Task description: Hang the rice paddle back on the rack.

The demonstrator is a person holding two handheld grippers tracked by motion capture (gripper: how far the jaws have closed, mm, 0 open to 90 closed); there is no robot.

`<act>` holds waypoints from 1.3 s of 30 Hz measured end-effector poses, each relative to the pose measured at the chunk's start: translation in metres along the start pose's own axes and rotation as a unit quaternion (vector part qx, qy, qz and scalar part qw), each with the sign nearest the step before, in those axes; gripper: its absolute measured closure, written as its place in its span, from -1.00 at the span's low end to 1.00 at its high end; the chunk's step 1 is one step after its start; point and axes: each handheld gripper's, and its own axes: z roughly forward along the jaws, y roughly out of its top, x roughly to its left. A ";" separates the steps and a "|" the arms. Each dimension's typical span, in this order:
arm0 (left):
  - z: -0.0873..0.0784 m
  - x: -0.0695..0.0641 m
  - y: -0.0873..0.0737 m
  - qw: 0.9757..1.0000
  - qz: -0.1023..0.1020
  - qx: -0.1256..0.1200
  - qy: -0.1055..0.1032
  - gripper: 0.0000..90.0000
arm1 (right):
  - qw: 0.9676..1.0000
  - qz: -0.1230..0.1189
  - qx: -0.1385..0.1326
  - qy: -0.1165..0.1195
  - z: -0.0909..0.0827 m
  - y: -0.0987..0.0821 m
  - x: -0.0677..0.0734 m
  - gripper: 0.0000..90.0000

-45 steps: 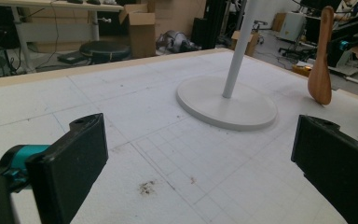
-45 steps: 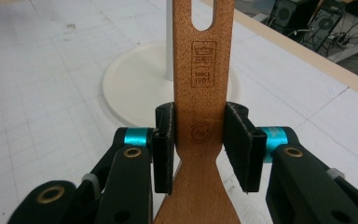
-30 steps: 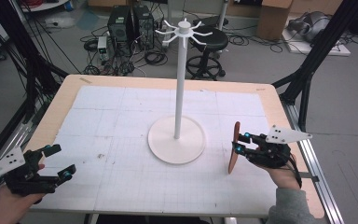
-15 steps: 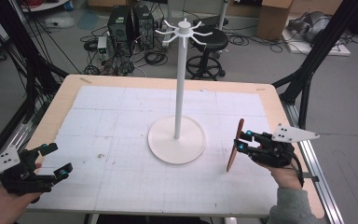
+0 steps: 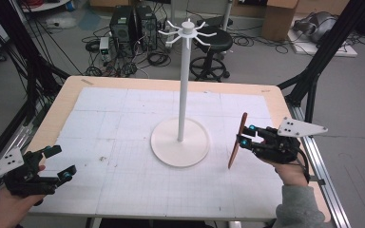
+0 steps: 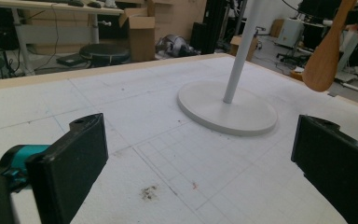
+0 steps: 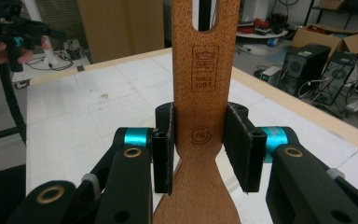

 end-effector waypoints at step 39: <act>0.005 -0.003 0.000 1.000 0.004 0.003 -0.009 -0.91 | 0.998 -0.004 -0.061 -0.025 0.018 0.096 -0.008 0.45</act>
